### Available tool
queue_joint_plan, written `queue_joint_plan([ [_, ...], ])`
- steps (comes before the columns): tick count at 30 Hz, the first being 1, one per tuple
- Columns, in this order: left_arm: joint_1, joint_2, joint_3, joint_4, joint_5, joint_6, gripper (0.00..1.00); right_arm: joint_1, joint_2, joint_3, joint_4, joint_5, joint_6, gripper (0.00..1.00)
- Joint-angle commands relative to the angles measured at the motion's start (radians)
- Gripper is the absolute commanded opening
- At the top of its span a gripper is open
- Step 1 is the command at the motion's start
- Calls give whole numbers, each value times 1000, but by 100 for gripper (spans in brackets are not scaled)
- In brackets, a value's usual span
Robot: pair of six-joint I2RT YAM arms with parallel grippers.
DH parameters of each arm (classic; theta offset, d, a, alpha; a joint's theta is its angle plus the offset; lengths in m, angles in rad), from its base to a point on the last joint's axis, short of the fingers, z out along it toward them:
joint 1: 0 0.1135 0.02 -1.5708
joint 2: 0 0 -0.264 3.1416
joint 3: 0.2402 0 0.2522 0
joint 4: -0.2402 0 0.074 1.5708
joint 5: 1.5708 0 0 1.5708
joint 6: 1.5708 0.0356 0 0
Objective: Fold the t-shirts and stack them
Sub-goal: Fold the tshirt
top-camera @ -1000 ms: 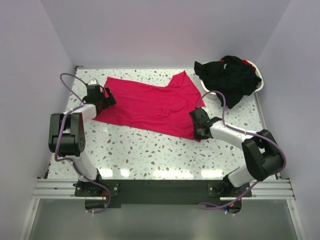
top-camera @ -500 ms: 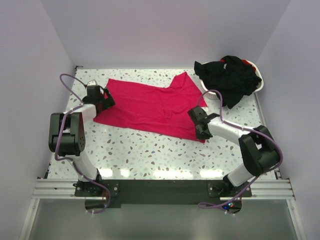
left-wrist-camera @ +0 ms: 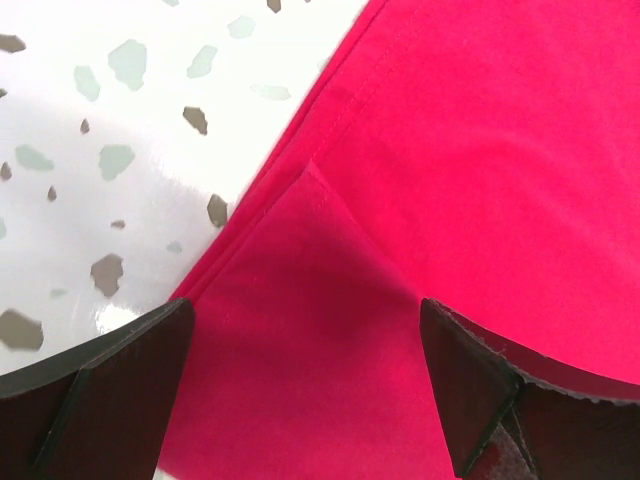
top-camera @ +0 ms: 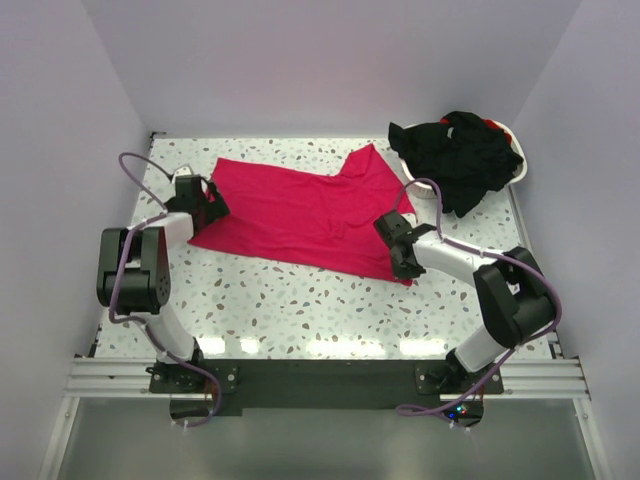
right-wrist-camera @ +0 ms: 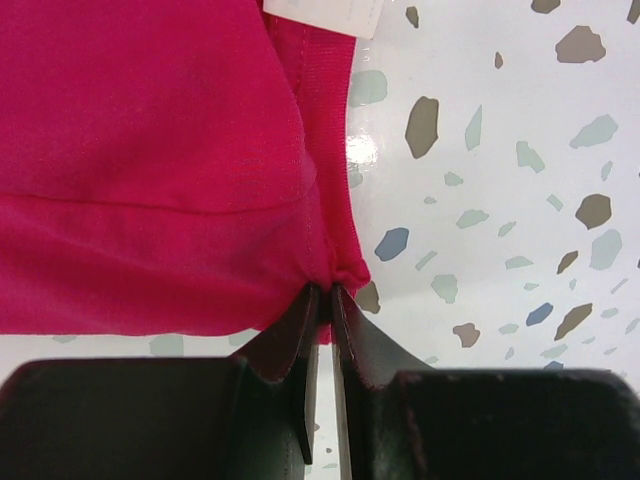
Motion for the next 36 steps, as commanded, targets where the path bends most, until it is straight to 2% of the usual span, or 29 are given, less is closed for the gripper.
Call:
queue_joint_plan([
  [1,-29,-105,-46,82,-50,-24,100,-4,-2,21,-28,25,-8,12],
  [4,-55,-139,-72,95,-72,-35,100,-5,-3,21,-26,24,-11,12],
  [8,-55,-142,-118,136,12,-62,100,-5,1,18,-12,21,-14,13],
  [15,-45,-1,-61,84,63,-82,100,-4,4,21,-11,19,-20,14],
  [23,-3,52,-52,67,62,-112,100,-11,-25,19,-46,85,-16,14],
  [36,28,11,-83,83,69,-124,100,-20,-37,30,-64,61,-17,15],
])
